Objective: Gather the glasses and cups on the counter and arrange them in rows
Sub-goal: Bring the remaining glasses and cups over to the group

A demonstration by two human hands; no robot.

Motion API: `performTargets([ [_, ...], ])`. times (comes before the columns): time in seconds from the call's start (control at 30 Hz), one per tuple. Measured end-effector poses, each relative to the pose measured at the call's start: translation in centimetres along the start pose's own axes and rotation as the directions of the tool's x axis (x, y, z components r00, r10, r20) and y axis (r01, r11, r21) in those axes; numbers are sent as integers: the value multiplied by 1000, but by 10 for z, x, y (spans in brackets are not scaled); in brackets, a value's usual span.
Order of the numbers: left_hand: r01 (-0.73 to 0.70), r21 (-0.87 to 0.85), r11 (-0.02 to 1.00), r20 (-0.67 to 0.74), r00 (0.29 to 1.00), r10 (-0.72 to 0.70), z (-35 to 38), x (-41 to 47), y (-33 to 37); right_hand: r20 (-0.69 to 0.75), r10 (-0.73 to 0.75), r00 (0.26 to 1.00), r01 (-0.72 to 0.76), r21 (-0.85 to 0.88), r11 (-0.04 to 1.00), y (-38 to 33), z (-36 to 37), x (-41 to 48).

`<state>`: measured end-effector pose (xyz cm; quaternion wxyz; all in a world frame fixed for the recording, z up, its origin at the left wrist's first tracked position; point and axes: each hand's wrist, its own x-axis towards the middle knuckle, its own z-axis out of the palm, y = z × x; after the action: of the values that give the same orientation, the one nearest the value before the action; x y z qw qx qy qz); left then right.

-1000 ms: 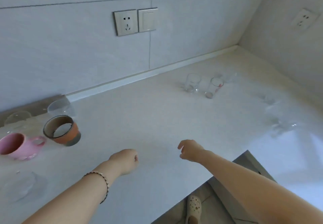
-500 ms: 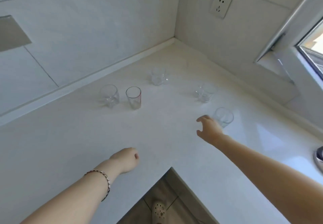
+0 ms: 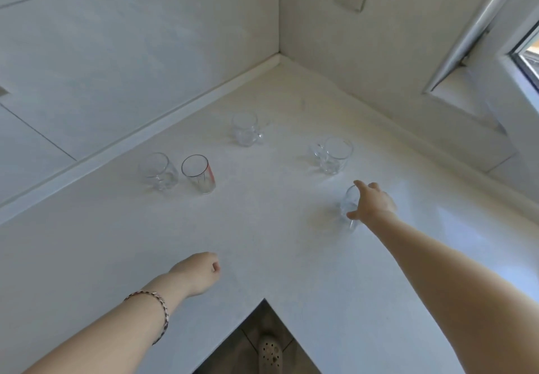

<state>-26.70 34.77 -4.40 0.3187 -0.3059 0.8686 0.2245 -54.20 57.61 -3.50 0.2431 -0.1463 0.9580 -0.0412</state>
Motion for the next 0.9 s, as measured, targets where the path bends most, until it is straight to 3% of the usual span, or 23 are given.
performTargets([
  [0.2,-6,-4,1000,-21,1000,6,-7,-5,-4,-54,-40,998,37,-49,998,-5,4,-15],
  [0.37,75,-61,995,-39,996,-78,-8,-19,-35,39,-281,959,284,-113,952,-64,23,-53],
  [0.6,193,-194,962,-88,973,-213,-4,-71,-120,228,-639,735,672,-115,732,-210,64,-137],
  [0.77,307,-325,894,-133,921,-365,13,-124,-210,315,-745,587,804,-120,583,-309,107,-205],
  [0.9,371,-419,829,-117,883,-454,42,-175,-288,357,-777,517,852,-130,507,-377,147,-262],
])
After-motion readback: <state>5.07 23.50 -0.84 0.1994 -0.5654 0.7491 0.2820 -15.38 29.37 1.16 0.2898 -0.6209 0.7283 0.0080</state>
